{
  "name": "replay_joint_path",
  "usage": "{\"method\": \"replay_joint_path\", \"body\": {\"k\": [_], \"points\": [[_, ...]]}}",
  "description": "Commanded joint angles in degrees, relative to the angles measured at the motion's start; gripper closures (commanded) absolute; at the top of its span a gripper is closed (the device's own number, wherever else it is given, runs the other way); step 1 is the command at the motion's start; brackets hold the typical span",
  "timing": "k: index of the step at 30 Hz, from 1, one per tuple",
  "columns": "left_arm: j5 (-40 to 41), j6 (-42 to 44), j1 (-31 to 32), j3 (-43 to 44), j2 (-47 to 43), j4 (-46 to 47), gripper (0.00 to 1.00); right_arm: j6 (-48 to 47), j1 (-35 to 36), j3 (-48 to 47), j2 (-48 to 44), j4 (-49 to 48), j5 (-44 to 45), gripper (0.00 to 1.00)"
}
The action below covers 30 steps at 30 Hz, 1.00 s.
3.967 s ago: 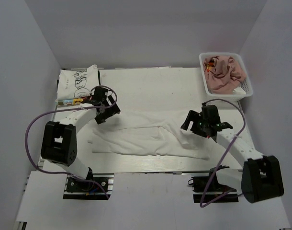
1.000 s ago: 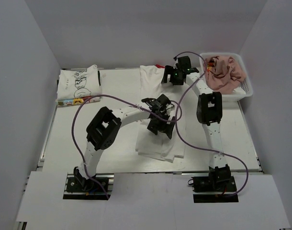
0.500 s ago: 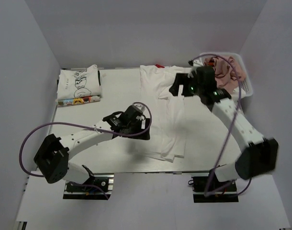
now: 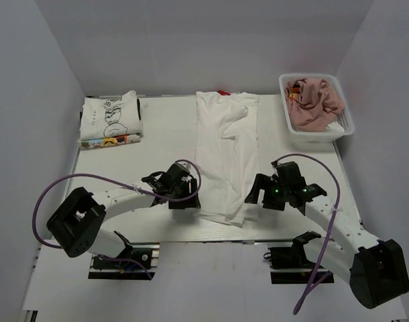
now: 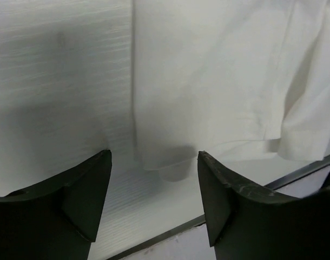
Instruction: Fold and stack the t-shirts
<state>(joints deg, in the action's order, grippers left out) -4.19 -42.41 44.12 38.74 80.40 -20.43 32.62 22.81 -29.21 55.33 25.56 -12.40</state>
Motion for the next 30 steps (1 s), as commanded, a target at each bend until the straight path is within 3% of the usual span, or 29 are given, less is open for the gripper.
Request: {"method": "replay_joint_path", "body": {"k": [1, 4, 8, 10, 11, 12, 14, 15, 18, 24, 30], "points": [[-4.34, -0.21, 0.71, -1.91, 0.19, 4.87, 0.26, 3.06, 0.48, 2.39, 1.52, -1.12, -3.41, 0.10], [-4.34, -0.21, 0.71, -1.92, 3.17, 3.56, 0.32, 4.20, 0.75, 4.16, 3.11, -4.02, -4.56, 0.10], [-6.44, -0.21, 0.71, -1.92, 5.46, 3.03, 0.50, 4.73, 1.01, 6.35, 5.57, -5.79, -4.65, 0.10], [-7.06, -0.82, 0.71, -1.92, 5.47, 2.24, 0.55, 5.34, 1.27, 6.89, 7.15, -7.02, -4.82, 0.20], [-7.06, -0.83, 0.71, -1.92, 4.77, 1.19, 0.58, 5.52, 1.27, 7.50, 7.33, -7.36, -5.95, 0.29], [-7.06, -0.83, 0.71, -2.44, 4.24, 0.66, 0.61, 5.78, 1.62, 7.76, 7.68, -8.15, -7.18, 0.54], [-7.06, -1.36, 1.23, -2.97, 2.84, 0.04, 0.66, 6.40, 2.06, 8.55, 7.69, -8.51, -8.16, 0.77], [-7.06, -1.36, 1.23, -3.58, 1.35, -0.49, 0.71, 6.49, 2.15, 8.73, 6.90, -7.21, -8.51, 1.00], [-8.90, -1.36, 1.23, -4.11, -1.11, -2.42, 0.82, 6.23, 2.94, 9.08, 4.10, -3.52, -7.73, 1.00], [-12.69, -0.31, 1.23, -4.64, -5.07, -2.95, 0.83, 5.97, 3.65, 8.91, -2.15, -0.78, -9.83, 1.00], [-14.18, 4.35, 0.36, 3.17, -2.19, -3.20, 0.85, 5.52, 3.30, 4.70, 1.00, -7.35, -10.98, 1.00]]}}
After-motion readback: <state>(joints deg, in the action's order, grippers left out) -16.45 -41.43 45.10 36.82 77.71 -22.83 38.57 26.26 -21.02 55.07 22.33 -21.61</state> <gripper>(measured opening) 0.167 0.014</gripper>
